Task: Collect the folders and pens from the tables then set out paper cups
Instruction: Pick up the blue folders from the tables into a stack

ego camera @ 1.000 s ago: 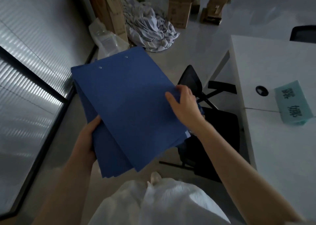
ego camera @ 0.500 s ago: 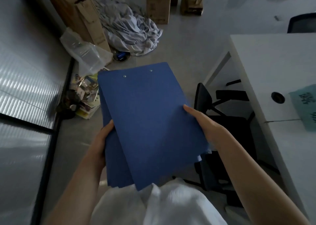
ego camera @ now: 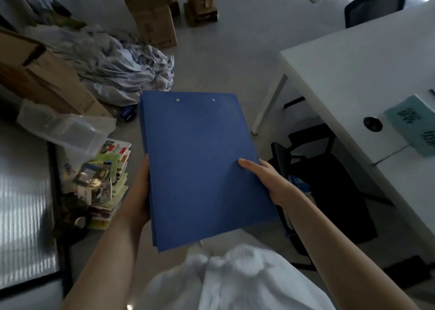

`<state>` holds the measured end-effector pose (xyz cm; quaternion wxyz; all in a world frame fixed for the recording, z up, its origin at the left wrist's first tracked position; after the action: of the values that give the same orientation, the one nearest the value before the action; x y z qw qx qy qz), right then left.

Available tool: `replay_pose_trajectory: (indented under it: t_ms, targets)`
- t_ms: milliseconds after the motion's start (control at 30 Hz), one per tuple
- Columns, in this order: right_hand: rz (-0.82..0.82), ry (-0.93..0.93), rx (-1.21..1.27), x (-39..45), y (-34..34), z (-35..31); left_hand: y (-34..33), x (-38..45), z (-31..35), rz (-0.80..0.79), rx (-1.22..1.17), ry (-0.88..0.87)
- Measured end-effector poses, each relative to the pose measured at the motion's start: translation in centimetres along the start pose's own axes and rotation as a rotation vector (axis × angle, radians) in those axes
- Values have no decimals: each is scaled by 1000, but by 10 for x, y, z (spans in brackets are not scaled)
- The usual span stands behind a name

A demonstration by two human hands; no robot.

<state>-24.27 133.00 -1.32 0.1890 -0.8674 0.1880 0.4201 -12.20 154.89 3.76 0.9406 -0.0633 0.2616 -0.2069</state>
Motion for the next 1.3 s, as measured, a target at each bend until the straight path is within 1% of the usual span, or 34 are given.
replay_pose_trajectory:
  t_ms: [100,200,267,367,467,600,767,933,967,1067,1200,1300]
  targets:
    - [25,83,23,22,3,-39,-17,46,25,-26,76,-27]
    - [45,144,30,50,9,-92,-33,102,59,-20,70,-65]
    - [48,153,48,69,15,-130,-46,140,80,-46,84,-71]
    - [57,149,61,96,25,-180,-66,186,104,-109,67,-13]
    - [67,136,77,121,35,-213,-72,229,113,-88,58,89]
    - [88,119,128,148,41,-244,-82,284,129,-85,64,117]
    - [143,106,224,197,52,-290,-99,378,149,-130,82,182]
    - [227,129,342,244,64,-350,-132,480,184,-265,171,243]
    - [225,129,361,246,64,-353,-137,487,186,-293,179,253]
    - [266,134,438,264,68,-382,-155,544,211,-371,267,252]
    - [316,152,538,280,81,-410,-197,608,235,-493,372,286]
    - [376,172,597,283,104,-423,-237,638,230,-568,417,353]
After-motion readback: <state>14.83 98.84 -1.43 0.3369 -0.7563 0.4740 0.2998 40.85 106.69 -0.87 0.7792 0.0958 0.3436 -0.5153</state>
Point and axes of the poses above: each hand's wrist, its own x-axis towards the middle knuckle, its own y-axis out of the back of the hand, z = x × y, the point moved 10 cm from there along x, towards the middle knuckle, and after that the axes turned 9 degrees about -y, right-handed, at the moved point
